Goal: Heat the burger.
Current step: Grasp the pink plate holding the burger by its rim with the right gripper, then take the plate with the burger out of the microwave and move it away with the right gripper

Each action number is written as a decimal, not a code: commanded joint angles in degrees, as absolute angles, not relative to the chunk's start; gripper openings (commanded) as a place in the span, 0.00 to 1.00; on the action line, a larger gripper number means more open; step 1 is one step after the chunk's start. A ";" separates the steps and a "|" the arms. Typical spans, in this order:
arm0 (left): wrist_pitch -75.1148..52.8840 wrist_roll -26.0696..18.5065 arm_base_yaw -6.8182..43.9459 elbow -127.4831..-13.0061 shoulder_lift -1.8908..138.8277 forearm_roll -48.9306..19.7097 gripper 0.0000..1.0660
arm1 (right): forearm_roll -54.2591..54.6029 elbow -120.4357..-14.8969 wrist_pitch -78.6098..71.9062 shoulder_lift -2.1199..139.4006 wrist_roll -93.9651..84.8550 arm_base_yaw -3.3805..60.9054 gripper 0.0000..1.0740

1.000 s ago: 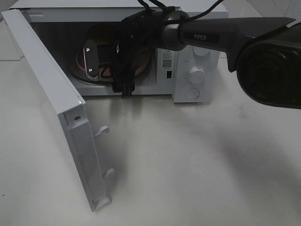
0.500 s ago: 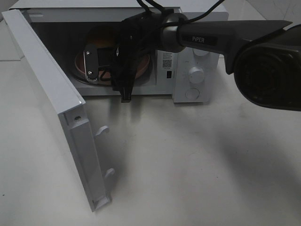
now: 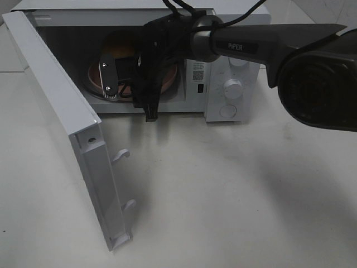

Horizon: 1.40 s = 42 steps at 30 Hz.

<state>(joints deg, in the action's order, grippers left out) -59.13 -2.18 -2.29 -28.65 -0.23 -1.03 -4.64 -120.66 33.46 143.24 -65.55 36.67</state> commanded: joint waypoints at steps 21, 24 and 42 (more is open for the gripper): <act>-58.90 -2.12 -2.35 -28.48 -1.60 -0.92 0.92 | -5.44 -106.46 28.30 134.30 -75.46 36.84 0.00; -58.90 -2.12 -2.35 -28.48 -1.60 -0.92 0.92 | -5.44 -102.85 25.50 132.53 -76.83 36.84 0.00; -58.90 -2.12 -2.35 -28.48 -1.60 -0.92 0.92 | -5.39 -81.07 5.33 121.41 -83.02 36.73 0.00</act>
<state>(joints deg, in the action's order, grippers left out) -59.13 -2.18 -2.29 -28.65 -0.23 -1.03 -5.61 -83.02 7.22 123.42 -82.33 36.67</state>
